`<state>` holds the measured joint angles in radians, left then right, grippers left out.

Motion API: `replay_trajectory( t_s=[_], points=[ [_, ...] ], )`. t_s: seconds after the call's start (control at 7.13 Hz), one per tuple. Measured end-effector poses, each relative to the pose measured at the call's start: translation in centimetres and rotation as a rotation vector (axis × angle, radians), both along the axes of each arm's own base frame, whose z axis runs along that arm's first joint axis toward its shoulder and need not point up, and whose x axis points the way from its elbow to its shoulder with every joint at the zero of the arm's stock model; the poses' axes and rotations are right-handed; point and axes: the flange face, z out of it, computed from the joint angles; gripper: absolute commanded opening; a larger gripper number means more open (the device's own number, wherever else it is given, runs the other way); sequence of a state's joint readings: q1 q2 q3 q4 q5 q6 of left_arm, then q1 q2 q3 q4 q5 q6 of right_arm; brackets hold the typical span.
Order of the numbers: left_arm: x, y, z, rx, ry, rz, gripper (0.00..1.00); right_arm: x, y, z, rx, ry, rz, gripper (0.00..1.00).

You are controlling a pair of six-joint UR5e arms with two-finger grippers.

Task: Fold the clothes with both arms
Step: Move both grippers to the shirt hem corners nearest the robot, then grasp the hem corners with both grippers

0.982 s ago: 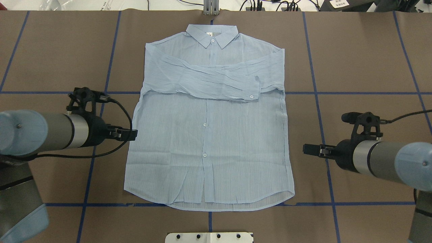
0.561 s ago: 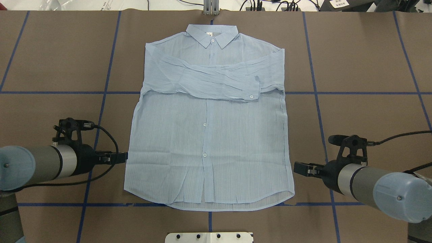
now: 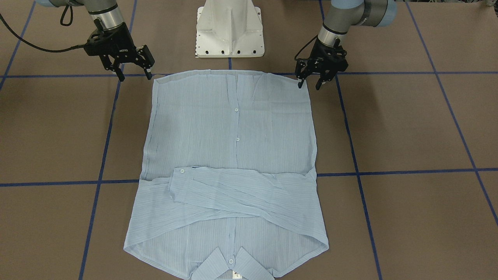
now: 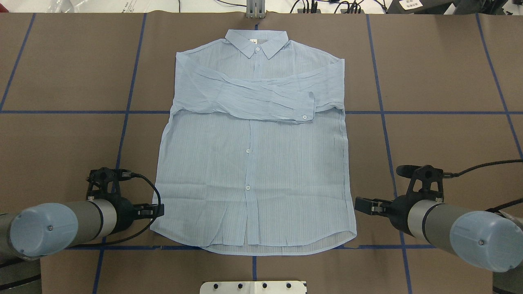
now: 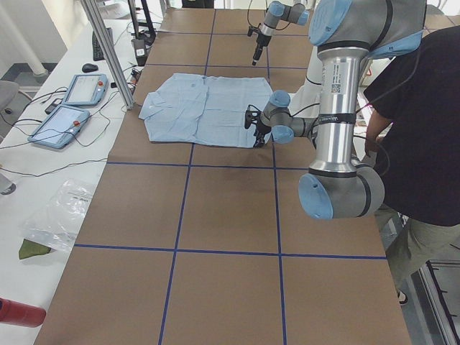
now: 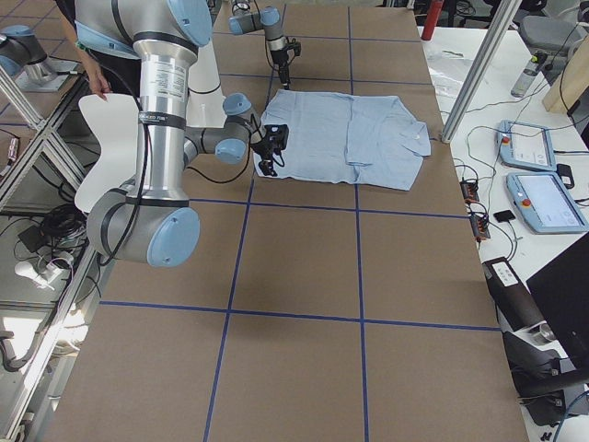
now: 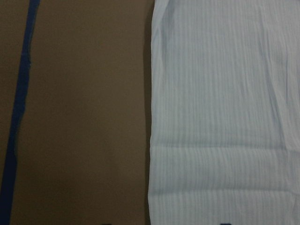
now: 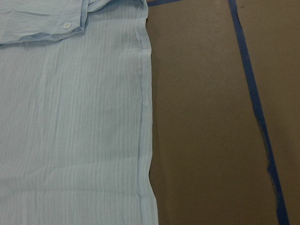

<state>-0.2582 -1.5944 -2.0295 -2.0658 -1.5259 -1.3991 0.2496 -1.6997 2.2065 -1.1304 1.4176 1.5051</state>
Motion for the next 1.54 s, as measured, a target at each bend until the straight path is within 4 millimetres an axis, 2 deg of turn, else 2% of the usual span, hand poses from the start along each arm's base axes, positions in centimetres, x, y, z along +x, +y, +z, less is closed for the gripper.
replay_trajectory(
  t_s=[0.42,0.56,0.7,0.84,0.98,1.12,1.54],
  points=[
    [1.1,1.7,0.3,-0.011,-0.037,0.036,0.48,-0.1,0.1,0.1,-0.001,0.001,-0.002,1.00],
    [1.3,2.1,0.3,-0.012,-0.040,0.045,0.45,-0.2,0.1,0.2,-0.001,0.003,-0.003,1.00],
    [1.5,2.5,0.4,-0.012,-0.042,0.054,0.35,-0.3,0.2,0.3,-0.001,0.004,-0.004,1.00],
    [1.7,2.7,0.5,-0.013,-0.044,0.060,0.34,-0.4,0.3,0.3,0.001,0.006,-0.005,1.00],
    [1.8,2.9,0.5,-0.014,-0.045,0.063,0.21,-0.5,0.4,0.3,0.003,0.007,-0.005,1.00],
    [2.0,3.0,0.4,-0.014,-0.044,0.066,0.00,-0.6,0.5,0.4,0.004,0.008,-0.007,1.00],
    [2.2,3.1,-0.1,-0.011,-0.035,0.068,0.00,-0.9,0.9,0.4,0.008,0.008,-0.009,1.00]
  ],
)
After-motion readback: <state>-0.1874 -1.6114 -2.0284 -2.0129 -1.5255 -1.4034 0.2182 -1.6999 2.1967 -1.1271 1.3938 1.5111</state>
